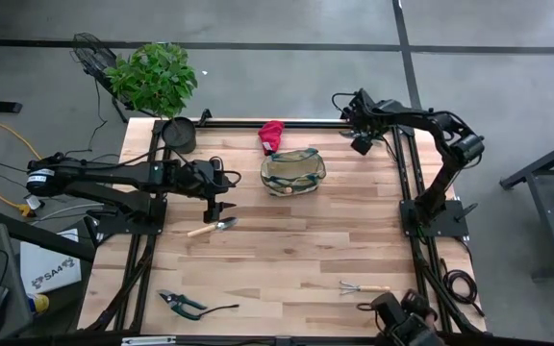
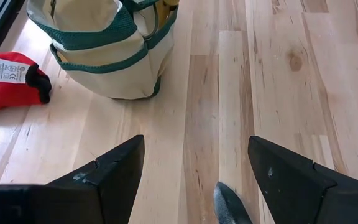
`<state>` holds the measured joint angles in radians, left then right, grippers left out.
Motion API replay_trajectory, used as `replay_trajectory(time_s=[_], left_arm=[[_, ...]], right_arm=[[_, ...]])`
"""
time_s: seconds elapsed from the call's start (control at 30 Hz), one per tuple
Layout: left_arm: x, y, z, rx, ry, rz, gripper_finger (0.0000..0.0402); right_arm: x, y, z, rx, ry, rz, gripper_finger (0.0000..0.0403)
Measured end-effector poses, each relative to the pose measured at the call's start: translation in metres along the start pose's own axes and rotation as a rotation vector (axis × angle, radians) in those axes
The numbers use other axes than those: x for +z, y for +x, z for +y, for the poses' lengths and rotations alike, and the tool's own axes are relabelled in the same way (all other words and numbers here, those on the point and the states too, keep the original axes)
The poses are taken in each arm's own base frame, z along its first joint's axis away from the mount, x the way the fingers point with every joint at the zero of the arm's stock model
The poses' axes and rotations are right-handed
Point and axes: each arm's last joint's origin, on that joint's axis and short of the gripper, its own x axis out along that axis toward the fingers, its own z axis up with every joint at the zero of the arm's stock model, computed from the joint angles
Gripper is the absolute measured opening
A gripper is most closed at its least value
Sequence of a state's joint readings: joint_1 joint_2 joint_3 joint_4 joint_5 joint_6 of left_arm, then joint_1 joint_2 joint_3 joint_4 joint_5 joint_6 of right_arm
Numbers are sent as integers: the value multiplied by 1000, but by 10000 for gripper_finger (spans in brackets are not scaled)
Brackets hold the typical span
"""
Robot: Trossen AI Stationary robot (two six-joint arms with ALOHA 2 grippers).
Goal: Pick & Place Garden tools in Gardening bag
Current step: Put the top black shear scissor into the gardening bag
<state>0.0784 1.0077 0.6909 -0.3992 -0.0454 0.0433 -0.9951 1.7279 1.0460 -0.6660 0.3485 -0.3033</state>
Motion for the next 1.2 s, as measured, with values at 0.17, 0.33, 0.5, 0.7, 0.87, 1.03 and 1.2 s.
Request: replay_trajectory(time_s=[0.17,0.33,0.5,0.7,0.87,1.03,1.2], left_arm=[[0,0,0,-2,-3,0,280],[0,0,0,-1,-4,-1,280],[0,0,0,-1,-4,-1,280],[0,0,0,-1,-4,1,280],[-1,0,0,-1,-4,15,280],[-1,0,0,-1,-4,13,280],[-1,0,0,-1,-4,13,280]], right_arm=[[-1,2,-5,-3,81,1,305],[-3,4,-10,8,166,5,305],[-3,11,-8,40,166,23,305],[-2,30,-1,51,141,96,305],[-2,29,-1,44,145,96,305],[-4,29,0,55,143,108,294],[-5,29,1,76,168,113,247]])
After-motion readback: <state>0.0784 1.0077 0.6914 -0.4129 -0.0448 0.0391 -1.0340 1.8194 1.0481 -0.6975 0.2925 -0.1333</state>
